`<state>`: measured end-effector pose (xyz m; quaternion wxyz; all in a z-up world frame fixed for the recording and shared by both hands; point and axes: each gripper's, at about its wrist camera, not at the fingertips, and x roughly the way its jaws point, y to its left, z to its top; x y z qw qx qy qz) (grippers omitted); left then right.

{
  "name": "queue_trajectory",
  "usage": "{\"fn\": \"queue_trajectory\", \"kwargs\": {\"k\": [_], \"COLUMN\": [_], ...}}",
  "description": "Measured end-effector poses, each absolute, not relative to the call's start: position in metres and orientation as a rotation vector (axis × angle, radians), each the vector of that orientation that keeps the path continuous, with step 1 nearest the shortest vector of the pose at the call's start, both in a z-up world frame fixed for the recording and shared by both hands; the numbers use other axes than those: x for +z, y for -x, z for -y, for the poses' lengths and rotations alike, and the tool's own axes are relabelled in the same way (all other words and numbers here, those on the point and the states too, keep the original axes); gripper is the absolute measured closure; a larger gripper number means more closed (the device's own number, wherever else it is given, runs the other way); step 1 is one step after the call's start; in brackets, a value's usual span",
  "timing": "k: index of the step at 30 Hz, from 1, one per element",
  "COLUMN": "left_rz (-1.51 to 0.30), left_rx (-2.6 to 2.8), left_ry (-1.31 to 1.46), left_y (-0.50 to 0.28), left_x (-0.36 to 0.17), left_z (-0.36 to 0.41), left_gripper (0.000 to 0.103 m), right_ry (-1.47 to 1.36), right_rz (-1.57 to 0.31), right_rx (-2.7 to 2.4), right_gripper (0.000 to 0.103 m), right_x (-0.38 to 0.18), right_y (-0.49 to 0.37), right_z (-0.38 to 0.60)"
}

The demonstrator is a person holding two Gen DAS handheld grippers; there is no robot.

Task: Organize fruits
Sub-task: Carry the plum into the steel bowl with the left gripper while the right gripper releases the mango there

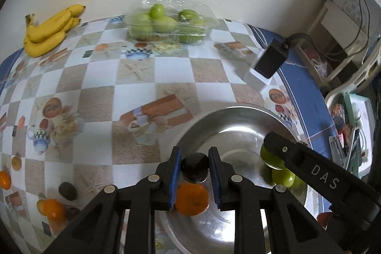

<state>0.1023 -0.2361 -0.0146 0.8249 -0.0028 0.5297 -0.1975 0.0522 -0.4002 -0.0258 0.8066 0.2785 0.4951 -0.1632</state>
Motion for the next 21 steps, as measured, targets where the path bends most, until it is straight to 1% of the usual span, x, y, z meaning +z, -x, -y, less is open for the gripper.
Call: {"fn": "queue_trajectory", "kwargs": {"k": [12,21], "left_rz": [-1.145,-1.164], "left_rx": [-0.418,-0.405], "left_ry": [-0.018,-0.035], "left_y": [-0.105,-0.105], "left_x": [-0.036,-0.044], "left_z": [0.246,0.249], "left_gripper": [0.078,0.077], "right_ry": [-0.592,-0.563], "right_rz": [-1.115,-1.12], "right_rx": [-0.343,-0.348], "right_gripper": [0.046,0.046], "right_x": [-0.052,-0.055], "right_y": [-0.063,-0.065], "right_z": [0.394,0.39]}}
